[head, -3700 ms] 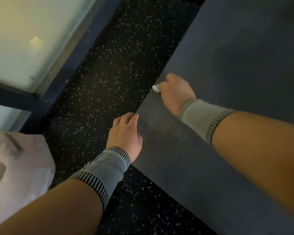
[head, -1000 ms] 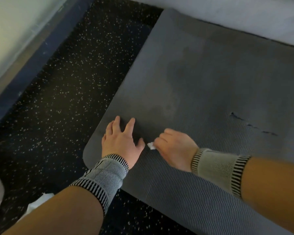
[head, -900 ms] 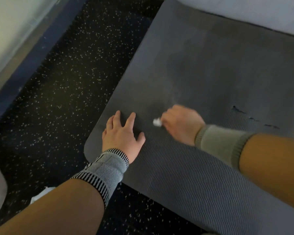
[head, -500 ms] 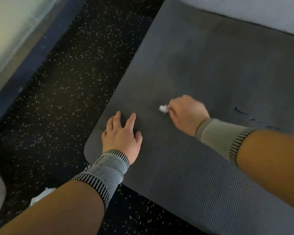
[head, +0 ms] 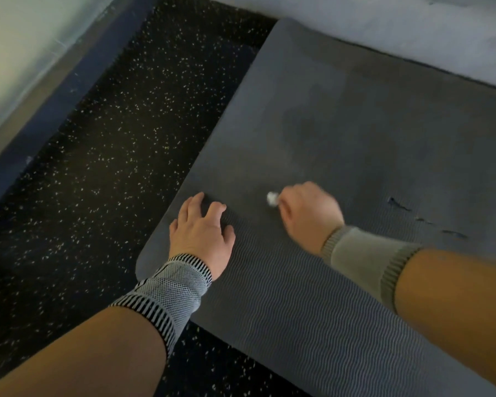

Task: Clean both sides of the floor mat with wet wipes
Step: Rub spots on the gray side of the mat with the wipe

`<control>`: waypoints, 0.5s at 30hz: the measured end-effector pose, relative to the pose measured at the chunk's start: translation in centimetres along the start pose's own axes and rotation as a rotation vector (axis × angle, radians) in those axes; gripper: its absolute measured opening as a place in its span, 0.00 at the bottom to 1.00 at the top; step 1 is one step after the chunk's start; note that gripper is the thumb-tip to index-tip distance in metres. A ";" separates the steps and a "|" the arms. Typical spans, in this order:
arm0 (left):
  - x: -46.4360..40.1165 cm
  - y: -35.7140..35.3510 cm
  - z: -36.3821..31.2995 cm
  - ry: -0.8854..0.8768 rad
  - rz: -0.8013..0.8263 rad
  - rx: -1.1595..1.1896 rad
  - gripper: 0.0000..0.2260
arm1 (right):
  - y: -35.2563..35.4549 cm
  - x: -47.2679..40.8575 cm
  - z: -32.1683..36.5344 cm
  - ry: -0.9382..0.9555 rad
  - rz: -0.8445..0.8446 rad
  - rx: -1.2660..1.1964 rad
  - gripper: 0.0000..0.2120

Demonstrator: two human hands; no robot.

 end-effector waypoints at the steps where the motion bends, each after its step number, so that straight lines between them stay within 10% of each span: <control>1: -0.1 0.1 0.0 -0.001 -0.005 -0.003 0.20 | -0.1 1.5 1.4 0.130 0.035 -0.050 0.03; 4: -0.2 0.3 0.1 -0.007 0.004 -0.022 0.21 | -0.1 0.3 0.0 0.280 0.081 0.040 0.03; 9: -0.1 0.4 -0.2 0.016 0.010 -0.015 0.21 | 0.1 -3.6 -4.0 -0.233 -0.068 0.071 0.09; 15: -0.3 0.4 0.0 -0.007 -0.007 -0.075 0.18 | 0.1 -1.1 0.0 0.197 0.059 0.046 0.04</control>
Point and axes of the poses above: each hand's wrist, its own x-axis away from the middle knuckle, its own y-axis out of the back of the hand, z = x × y, the point moved 1 cm from there along -x, towards the middle knuckle, and after that the axes turned 9 degrees about x, right-handed, at the moved point
